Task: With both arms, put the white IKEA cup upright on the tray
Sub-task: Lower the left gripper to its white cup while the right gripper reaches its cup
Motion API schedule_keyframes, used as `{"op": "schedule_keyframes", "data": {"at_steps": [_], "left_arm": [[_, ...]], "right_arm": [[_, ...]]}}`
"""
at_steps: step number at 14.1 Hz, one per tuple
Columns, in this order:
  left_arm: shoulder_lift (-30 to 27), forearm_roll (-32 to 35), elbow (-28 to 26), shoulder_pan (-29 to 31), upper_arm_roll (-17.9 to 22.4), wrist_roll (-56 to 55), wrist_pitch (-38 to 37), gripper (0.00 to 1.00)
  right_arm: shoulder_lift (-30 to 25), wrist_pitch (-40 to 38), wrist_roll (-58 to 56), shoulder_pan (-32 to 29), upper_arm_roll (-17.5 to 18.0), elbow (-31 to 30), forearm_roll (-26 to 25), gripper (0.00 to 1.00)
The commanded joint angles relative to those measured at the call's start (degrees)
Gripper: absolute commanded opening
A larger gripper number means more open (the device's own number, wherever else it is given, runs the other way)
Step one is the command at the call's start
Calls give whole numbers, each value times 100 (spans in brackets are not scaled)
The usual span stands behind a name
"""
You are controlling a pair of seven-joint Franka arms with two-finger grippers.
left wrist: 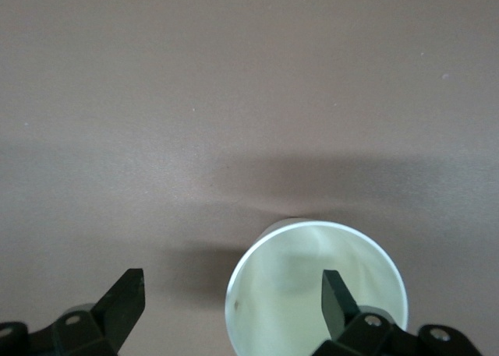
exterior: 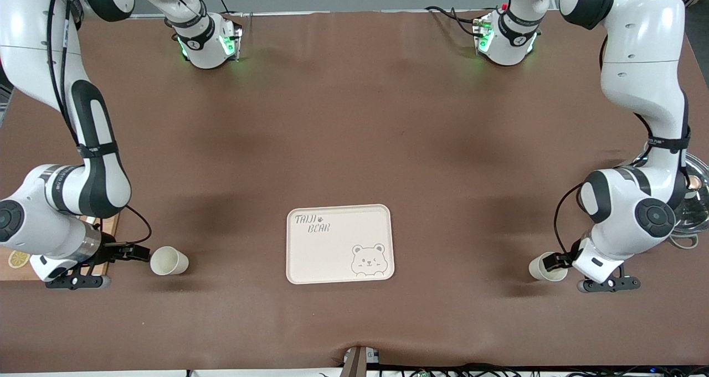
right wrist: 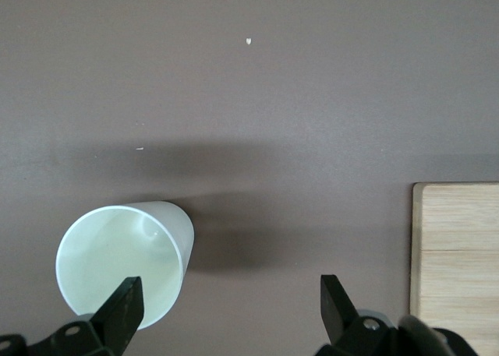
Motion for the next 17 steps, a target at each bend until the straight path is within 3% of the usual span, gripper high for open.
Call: {"op": "schedule_keyframes", "data": {"at_steps": [1,3,4,9,10,17], "left_arm": [[-22,54,-71,10,-35,-110,107,74],[-22,53,-71,10,-35,-110,107,39],[-22,53,-71,10,-35,-119,107,29],[-31,53,-71,1,-35,-277,107,4],[-40,53,-71,1,-35,-277,107,0],[-250,71,113,-60,-26,-426,-103,0]], "right_arm": [[183,7,13,2,50,177,47,100],[289,156,13,37,50,194,47,100],[307,183,13,54,50,194,56,100],[448,306,13,99,50,185,56,100],[491,324,13,99,50,185,65,100],[623,500,4,178,50,185,47,100]]}}
